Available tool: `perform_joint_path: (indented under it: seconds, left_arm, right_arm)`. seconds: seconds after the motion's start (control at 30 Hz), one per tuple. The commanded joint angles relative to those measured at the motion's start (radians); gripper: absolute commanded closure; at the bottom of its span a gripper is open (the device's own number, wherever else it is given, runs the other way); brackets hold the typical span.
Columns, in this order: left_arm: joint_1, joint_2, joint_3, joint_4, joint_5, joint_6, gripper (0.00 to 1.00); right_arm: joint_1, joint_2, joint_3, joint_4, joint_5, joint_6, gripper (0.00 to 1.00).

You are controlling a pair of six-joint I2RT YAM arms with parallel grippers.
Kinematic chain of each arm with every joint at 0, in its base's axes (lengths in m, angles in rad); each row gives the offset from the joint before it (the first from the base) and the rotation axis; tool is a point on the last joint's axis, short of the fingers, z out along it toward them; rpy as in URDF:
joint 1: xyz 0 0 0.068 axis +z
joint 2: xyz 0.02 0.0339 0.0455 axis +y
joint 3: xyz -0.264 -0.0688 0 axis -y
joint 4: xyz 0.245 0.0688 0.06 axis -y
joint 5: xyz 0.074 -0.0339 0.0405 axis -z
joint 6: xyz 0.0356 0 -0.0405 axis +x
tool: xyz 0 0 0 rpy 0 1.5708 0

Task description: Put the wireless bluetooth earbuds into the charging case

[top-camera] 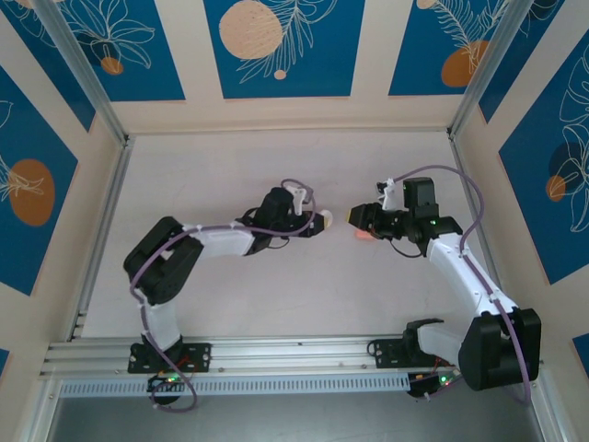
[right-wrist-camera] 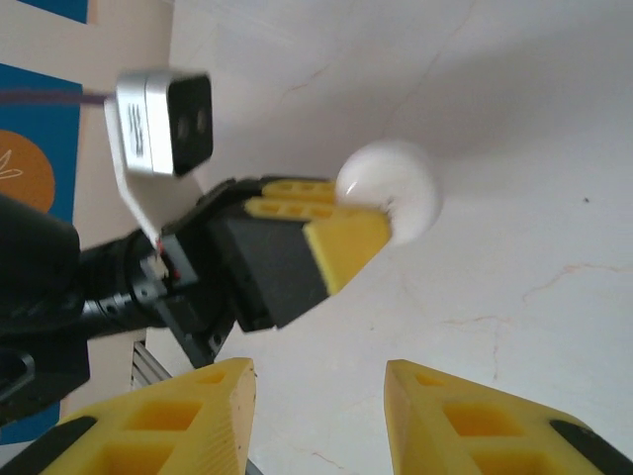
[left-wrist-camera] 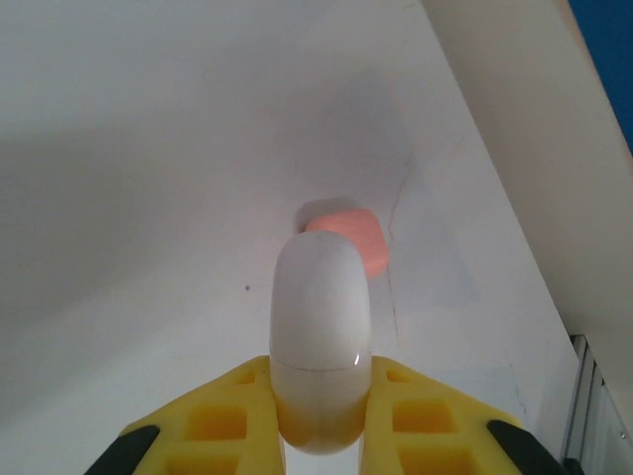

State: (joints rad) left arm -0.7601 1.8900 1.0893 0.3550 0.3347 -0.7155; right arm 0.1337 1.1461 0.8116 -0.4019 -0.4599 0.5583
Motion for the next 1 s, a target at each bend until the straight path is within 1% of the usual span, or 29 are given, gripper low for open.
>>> perform_joint_path:
  seconds: [0.0, 0.17, 0.33, 0.5, 0.67, 0.8, 0.87, 0.97]
  left_arm:
    - [-0.026, 0.078, 0.128, -0.168, 0.056, -0.05, 0.83]
    - [-0.033, 0.19, 0.262, -0.233, 0.084, -0.099, 0.83]
    - [-0.045, 0.272, 0.344, -0.273, 0.093, -0.138, 0.82]
    - [-0.058, 0.325, 0.375, -0.258, 0.081, -0.191, 0.81]
    - [-0.06, 0.342, 0.385, -0.266, 0.081, -0.205, 0.8]
    - [-0.059, 0.328, 0.385, -0.313, 0.055, -0.187, 0.7]
    - [-0.06, 0.315, 0.382, -0.346, 0.038, -0.171, 0.63]
    - [-0.06, 0.291, 0.371, -0.386, 0.009, -0.146, 0.56]
  right_arm:
    - [-0.007, -0.017, -0.027, -0.012, -0.03, -0.001, 0.61]
    - [-0.018, -0.032, -0.048, -0.009, -0.034, -0.011, 0.61]
    - [-0.039, -0.045, -0.065, -0.01, -0.043, -0.022, 0.61]
    - [-0.063, -0.047, -0.081, -0.009, -0.063, -0.034, 0.61]
    - [-0.084, -0.06, -0.095, -0.009, -0.077, -0.038, 0.61]
    - [-0.095, -0.067, -0.102, -0.009, -0.085, -0.038, 0.61]
    - [-0.1, -0.069, -0.104, -0.009, -0.086, -0.038, 0.61]
    - [-0.106, -0.071, -0.104, -0.008, -0.088, -0.038, 0.61]
